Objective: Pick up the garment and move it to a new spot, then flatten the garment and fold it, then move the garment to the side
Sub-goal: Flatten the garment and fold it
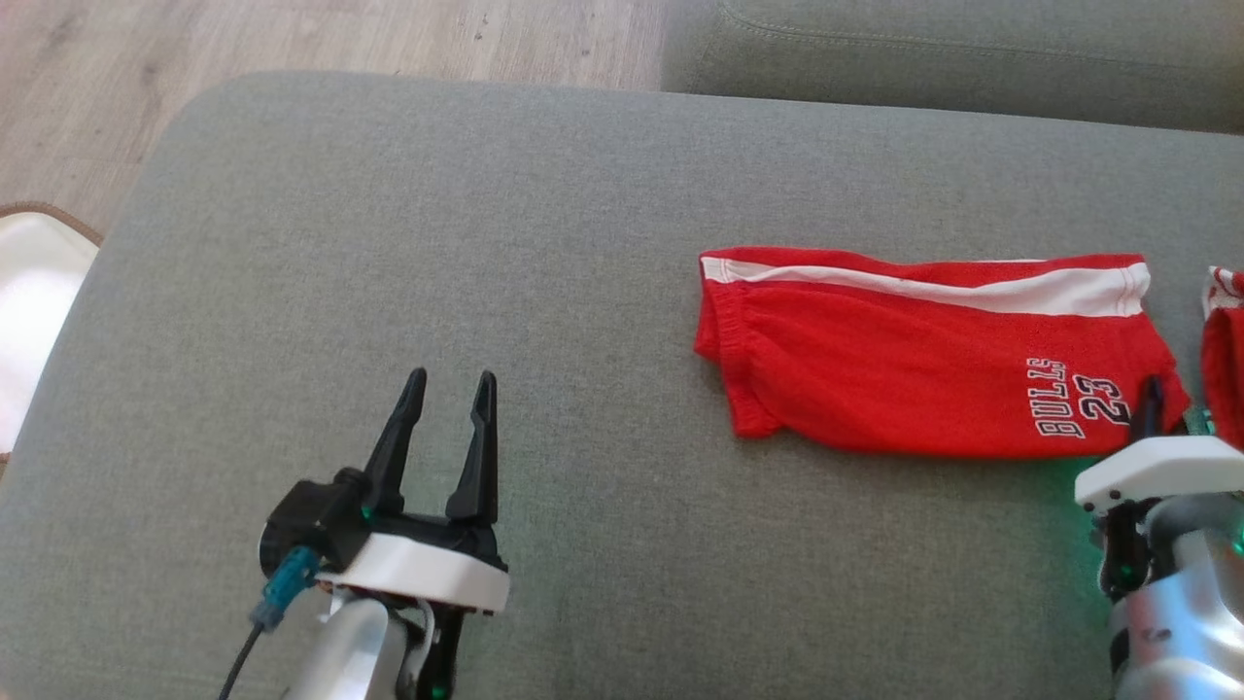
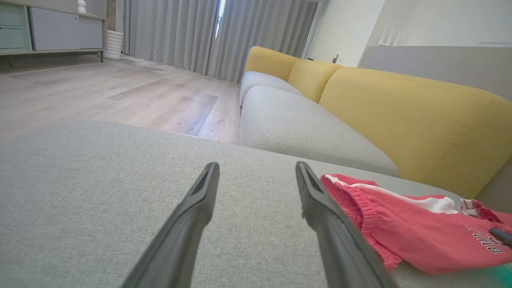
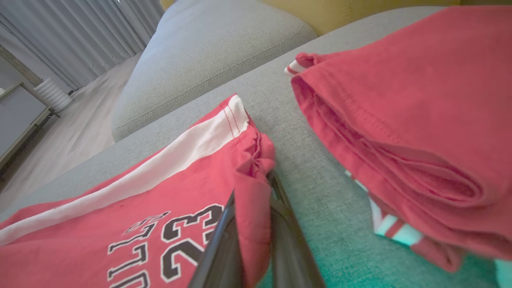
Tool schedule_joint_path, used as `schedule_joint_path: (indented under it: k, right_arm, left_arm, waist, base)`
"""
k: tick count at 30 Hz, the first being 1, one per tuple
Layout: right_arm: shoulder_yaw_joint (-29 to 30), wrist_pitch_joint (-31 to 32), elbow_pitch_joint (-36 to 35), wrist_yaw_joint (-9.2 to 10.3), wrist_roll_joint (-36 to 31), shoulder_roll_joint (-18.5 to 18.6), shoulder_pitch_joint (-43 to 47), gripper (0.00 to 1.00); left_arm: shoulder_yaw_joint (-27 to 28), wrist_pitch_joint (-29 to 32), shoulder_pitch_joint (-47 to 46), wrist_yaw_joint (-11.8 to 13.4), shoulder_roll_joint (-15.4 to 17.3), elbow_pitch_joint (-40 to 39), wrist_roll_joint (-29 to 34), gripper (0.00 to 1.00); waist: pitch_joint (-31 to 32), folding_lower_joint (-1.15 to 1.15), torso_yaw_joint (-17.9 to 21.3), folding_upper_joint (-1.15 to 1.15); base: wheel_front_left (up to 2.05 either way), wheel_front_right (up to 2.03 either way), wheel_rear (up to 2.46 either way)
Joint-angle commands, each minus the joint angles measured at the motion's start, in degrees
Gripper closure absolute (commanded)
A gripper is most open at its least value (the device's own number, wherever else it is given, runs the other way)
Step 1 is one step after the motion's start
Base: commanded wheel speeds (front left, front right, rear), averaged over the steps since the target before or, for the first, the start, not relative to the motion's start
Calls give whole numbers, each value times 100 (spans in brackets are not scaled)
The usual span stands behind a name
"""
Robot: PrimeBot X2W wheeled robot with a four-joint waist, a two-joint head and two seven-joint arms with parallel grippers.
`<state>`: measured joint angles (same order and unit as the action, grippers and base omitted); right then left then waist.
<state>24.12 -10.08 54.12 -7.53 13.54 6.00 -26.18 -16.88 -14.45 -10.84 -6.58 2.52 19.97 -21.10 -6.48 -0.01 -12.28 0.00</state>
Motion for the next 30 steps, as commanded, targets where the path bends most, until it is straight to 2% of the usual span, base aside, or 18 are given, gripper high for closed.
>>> schedule_joint_path:
  k: [1, 9, 15, 20, 30]
  right_arm:
    - [-125, -41, -232, 4, -38, -33, -140, 100]
    - [-545, -9, -690, 4, 84, -236, -227, 100]
    - [-1459, 74, -1138, 4, 798, -304, -257, 100]
    - [-2536, 158, -1470, 4, 1550, -310, -211, 100]
    - [-4105, 63, -1529, 4, 2187, -302, -147, 100]
  left_arm:
    - [139, -55, -43, -20, 36, -175, 53, 0]
    - [110, -55, -23, -36, 36, -96, 79, 0]
    - [109, -55, 26, -46, 36, -9, 97, 0]
    - [102, -55, 95, -53, 36, 56, 129, 0]
    - [128, -55, 157, -66, 36, 145, 168, 0]
  waist:
    - [-4, 1, -16, 0]
    - [111, 1, -171, 0]
    - [321, 1, -357, 0]
    - [419, 1, -542, 0]
    - [485, 1, -932, 0]
  base:
    - [0, 0, 0]
    - [0, 0, 0]
    - [0, 0, 0]
    - [0, 0, 0]
    - [0, 0, 0]
